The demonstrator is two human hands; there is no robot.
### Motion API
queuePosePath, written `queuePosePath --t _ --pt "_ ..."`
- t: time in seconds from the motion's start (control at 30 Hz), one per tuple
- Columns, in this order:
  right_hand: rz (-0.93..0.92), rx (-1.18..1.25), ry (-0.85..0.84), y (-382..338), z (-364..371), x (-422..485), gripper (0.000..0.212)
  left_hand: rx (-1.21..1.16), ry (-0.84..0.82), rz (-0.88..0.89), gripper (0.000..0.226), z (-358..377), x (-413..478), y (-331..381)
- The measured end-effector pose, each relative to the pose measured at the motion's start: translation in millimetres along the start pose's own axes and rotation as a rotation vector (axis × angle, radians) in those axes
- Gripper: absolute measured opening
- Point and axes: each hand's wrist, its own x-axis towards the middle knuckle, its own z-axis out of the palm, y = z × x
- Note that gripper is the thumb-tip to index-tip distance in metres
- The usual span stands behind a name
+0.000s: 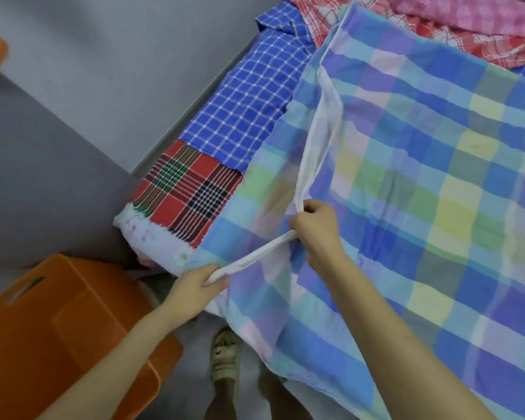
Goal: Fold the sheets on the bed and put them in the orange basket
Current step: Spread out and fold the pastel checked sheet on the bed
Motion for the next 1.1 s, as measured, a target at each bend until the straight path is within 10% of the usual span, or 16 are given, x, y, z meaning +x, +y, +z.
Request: queuePosePath --t 0.1,0.23,0.57,1.1 --pt "0.011 0.009 -0.177 -7.5 50.5 -7.1 0.015 -0.058 0.107 -0.127 0.015 -29.4 -36.5 -36.2" --pt "0.058 -0.301 -0.486 20.5 96.4 -7.4 0.056 -0.015 0.135 -0.304 0.012 -32.0 -42.3 -75.7" --pt "-0.116 -0.743 -0.111 99.4 80.3 -19.8 0.025 0.194 0.387 -0.252 0.012 3.6 1.3 -85.1" --pt "-0.110 -0.872 -0.077 64.3 152.6 -4.1 0.024 0.106 0.322 -0.188 0.035 -7.0 -19.2 -99.6"
